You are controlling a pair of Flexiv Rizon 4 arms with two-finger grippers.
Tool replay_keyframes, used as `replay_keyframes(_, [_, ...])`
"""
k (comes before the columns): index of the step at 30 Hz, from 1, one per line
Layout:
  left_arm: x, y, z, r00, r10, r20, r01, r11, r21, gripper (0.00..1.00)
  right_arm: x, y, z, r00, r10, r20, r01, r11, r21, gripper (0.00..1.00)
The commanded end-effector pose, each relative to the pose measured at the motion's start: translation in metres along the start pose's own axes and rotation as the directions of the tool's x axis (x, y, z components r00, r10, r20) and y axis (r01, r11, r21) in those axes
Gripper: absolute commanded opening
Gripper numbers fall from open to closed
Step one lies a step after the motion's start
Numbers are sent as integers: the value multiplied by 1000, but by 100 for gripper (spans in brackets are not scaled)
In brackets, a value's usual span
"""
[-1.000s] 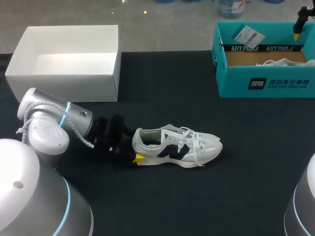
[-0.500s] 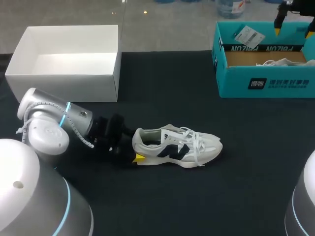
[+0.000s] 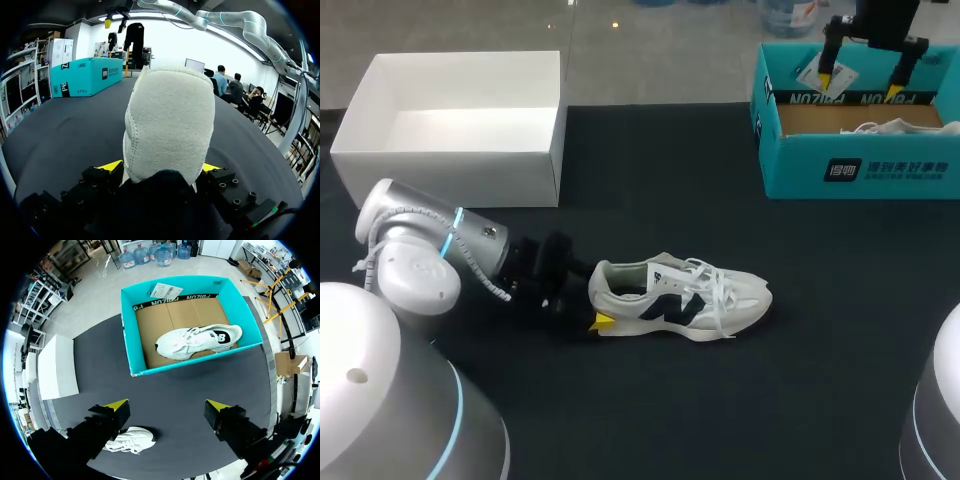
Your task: Take the shoe out of the shoebox, open the shoe tongue, remove and reinsert the insole, then place the shoe into the shoebox
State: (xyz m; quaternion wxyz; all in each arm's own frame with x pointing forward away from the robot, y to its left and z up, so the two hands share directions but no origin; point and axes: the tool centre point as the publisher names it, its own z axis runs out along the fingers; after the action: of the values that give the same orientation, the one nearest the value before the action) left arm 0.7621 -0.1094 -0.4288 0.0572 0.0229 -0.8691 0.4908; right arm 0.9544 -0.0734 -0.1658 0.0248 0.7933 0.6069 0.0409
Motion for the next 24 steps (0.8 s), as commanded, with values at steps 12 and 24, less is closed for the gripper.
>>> replay_keyframes(12, [2, 4, 1, 1000, -1, 1, 1, 1000, -4, 0, 81, -86, 12, 998, 46, 33, -46, 999, 13, 100])
replay_keyframes(24, [2, 4, 1, 1000, -1, 1, 1, 1000, -4, 0, 106, -129, 29, 1000, 16, -12, -16, 998, 66, 100])
